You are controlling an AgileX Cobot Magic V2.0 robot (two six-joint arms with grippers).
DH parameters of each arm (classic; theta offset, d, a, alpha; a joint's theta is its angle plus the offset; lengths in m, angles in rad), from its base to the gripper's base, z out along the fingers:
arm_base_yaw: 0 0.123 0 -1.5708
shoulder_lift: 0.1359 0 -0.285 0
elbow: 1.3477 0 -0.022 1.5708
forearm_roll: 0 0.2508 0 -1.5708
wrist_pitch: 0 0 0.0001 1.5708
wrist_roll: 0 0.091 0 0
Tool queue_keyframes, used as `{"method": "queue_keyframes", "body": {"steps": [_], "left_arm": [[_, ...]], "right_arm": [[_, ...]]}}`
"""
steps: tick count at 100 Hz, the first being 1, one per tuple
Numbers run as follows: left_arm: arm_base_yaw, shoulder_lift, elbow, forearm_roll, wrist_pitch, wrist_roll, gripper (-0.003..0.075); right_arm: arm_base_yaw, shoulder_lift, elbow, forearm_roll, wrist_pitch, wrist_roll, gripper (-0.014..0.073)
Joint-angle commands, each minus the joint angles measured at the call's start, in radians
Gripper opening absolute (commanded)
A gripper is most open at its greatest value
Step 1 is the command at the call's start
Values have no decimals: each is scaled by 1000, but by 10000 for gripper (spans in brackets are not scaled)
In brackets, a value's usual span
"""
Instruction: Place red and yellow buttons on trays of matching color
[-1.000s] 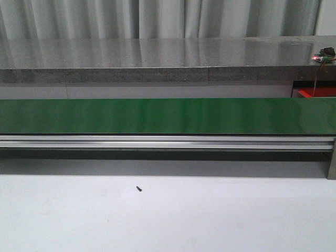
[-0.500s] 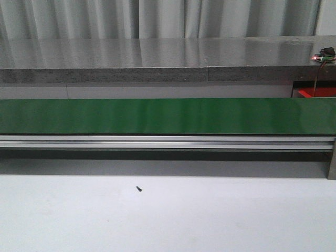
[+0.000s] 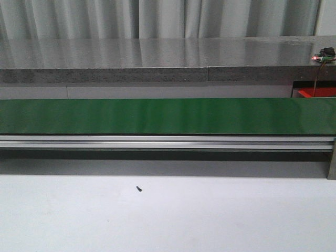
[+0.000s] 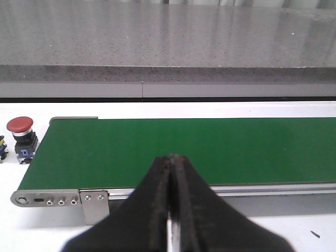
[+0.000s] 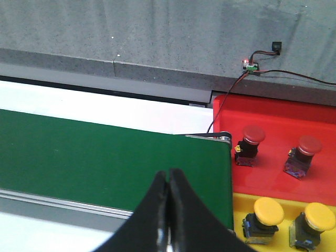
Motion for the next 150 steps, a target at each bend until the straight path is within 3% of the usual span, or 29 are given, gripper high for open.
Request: {"method": "queue_keyframes", "body": {"steps": [1, 37, 63, 98, 135, 142, 150], "left_arm": [[-8, 7, -29, -22, -71, -4, -20], [-8, 8, -39, -55, -78, -4, -20], [28, 113, -165, -55, -78, -9, -20], [196, 420, -374, -55, -5, -9, -20], [463, 763, -603, -152, 154, -12, -17], [496, 821, -644, -152, 183, -12, 8], [515, 886, -678, -129, 185, -12, 87]], "right_arm": [[0, -64, 24, 18, -100, -3, -68], [0, -201, 89, 34, -70, -3, -68], [0, -201, 89, 34, -78, -3, -68], [0, -201, 90, 34, -78, -3, -68], [0, -201, 90, 34, -77, -3, -68], [0, -201, 90, 34, -77, -3, -68], [0, -201, 90, 34, -77, -3, -68]]}}
